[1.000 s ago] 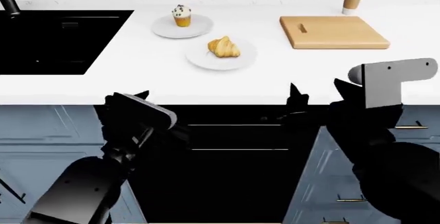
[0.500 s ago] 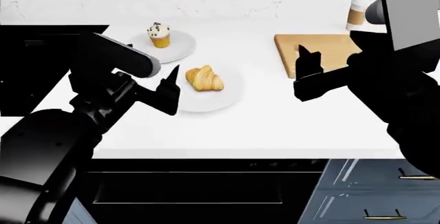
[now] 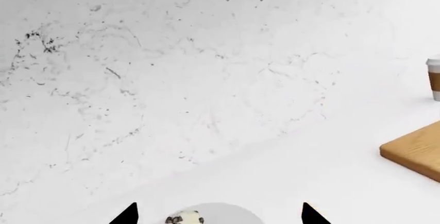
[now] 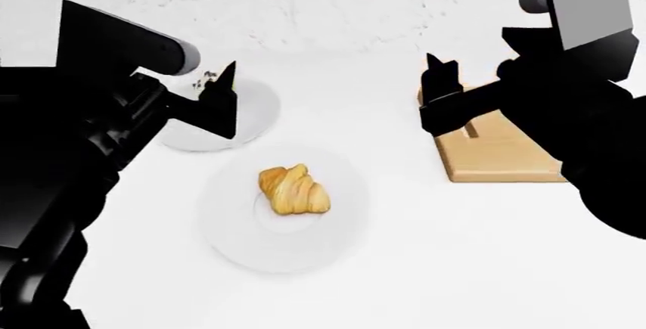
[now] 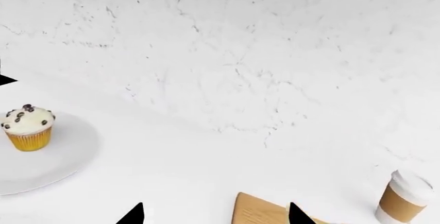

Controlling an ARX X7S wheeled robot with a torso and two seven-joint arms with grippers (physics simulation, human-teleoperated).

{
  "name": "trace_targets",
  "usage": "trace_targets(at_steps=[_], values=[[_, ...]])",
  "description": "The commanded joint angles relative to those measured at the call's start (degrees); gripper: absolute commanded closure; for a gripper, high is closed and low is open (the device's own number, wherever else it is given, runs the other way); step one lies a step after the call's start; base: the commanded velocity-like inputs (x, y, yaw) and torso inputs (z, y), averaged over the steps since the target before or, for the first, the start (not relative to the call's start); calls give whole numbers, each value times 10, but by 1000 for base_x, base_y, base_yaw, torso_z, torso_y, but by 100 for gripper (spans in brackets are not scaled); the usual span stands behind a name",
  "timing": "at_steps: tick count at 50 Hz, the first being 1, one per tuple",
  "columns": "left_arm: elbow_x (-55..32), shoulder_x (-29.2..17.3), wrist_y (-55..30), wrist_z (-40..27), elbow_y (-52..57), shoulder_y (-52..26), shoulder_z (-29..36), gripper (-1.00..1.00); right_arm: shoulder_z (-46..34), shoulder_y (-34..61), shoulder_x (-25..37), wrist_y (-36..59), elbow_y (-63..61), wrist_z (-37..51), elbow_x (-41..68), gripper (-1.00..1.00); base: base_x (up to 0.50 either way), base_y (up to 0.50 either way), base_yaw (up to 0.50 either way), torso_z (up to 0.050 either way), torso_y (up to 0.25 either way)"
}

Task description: From the different types of pastries on the counter, select a croissant and place it on the cutting board. Then retrieve a jar of jam from the cabinet and place it alongside the croissant on the cutting board.

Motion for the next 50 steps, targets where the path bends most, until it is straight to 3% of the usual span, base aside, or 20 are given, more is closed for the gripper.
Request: trace_targets(at_steps=[1,5,9,18,30,50], values=[[-7,-1,-13,-1,8,-5,-9,-100,-9,-6,13,-13,-8,3,4,-100,0,0,0,0,0],[-11,-2,-23,0,19,-6,-16,-100,-22,-9,12,-8,-10,-2,16,-100,0,0,0,0,0],[-16,-4,-29,2,27,-6,-25,-100,-28,-16,-1,-4,9,-11,97,-100,0,0,0,0,0],[-22,-11,-33,4,35,6,-56,-100,-112,5,-17,43,7,-122,175,-100,0,0,0,0,0],[-22,-15,-22,2,28,18,-72,-100,-179,21,-21,33,7,-186,184,-100,0,0,0,0,0],[-21,-23,3,3,9,22,-71,-100,-211,40,-26,14,21,-276,108,-100,0,0,0,0,0]])
